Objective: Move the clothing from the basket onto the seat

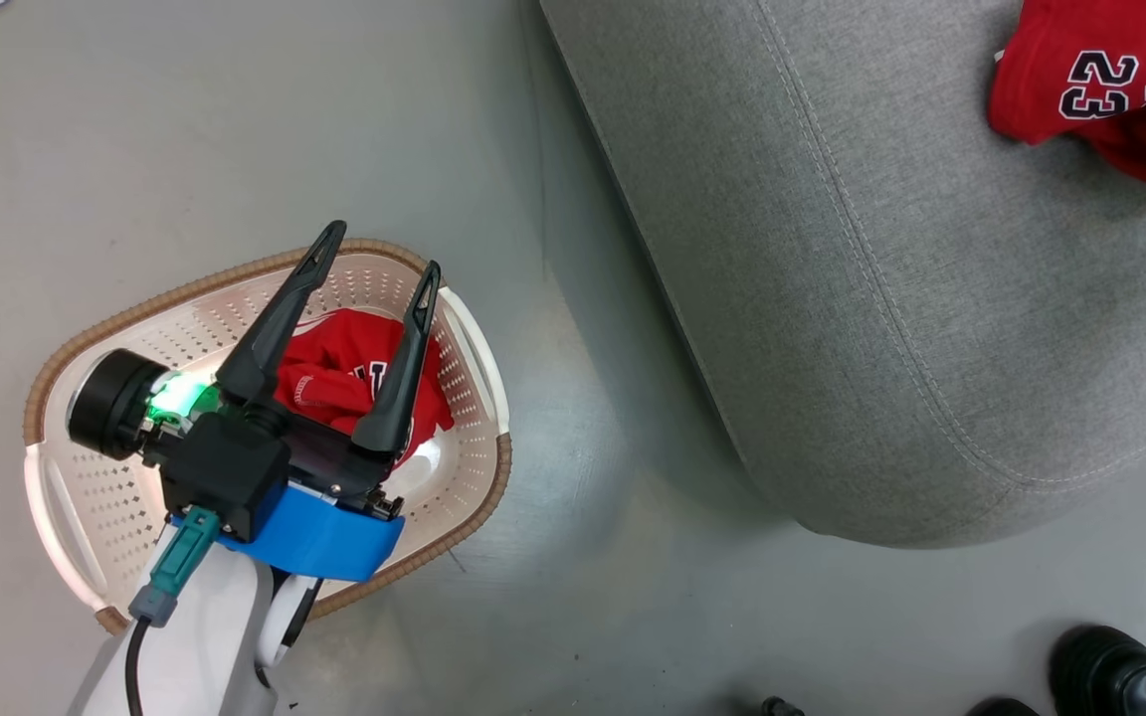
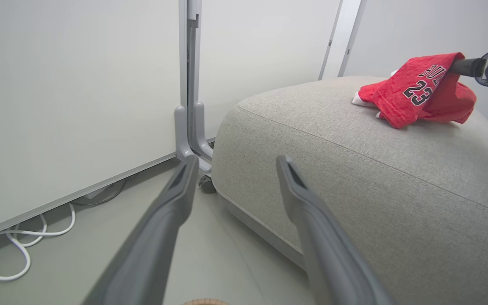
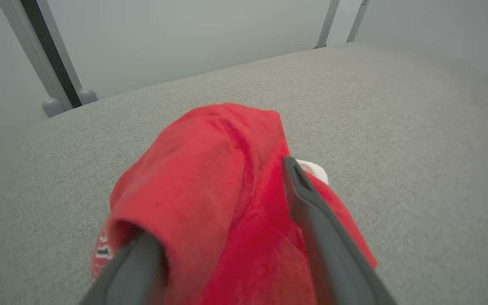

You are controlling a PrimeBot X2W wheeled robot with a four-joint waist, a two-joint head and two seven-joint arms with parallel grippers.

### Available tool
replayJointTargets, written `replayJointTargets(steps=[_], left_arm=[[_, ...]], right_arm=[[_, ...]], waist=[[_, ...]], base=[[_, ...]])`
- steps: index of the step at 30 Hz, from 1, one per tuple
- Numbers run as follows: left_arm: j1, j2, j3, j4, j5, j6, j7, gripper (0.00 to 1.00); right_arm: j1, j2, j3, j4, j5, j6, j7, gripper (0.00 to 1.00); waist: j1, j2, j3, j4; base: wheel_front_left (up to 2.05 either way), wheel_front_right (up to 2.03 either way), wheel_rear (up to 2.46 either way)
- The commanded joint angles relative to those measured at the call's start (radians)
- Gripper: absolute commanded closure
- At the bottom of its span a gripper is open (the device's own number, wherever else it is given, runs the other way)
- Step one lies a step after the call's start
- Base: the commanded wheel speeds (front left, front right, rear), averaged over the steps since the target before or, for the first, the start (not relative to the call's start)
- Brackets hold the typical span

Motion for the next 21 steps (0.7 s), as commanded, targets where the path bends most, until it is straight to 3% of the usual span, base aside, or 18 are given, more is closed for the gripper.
replayJointTargets(steps=[1,10,21], left_arm=[[-0.02,-0.002,0.003,0.003,0.002,-0.001,-0.003,0.0],[-0.02,-0.036,0.0,0.03,-0.007,-0.003,-0.003,0.0],[0.022,-0.119,0.034,0.101,-0.039,-0.007,-0.003,0.0]], right_arm=[[0.013,0.006,0.004,-0.004,-0.007,0.0,-0.005,0.0],[0.059,0.006,0.046,-0.017,-0.03,0.0,-0.005,0.0],[0.158,-0.021,0.103,-0.048,-0.028,0.0,-0.005,0.0]], waist=[[0.0,0.0,-0.003,0.0],[0.0,0.0,-0.05,0.01],[0.0,0.0,-0.192,0.063]], base=[[0.0,0.0,0.0],[0.0,0.0,0.0],[0.0,0.0,0.0]])
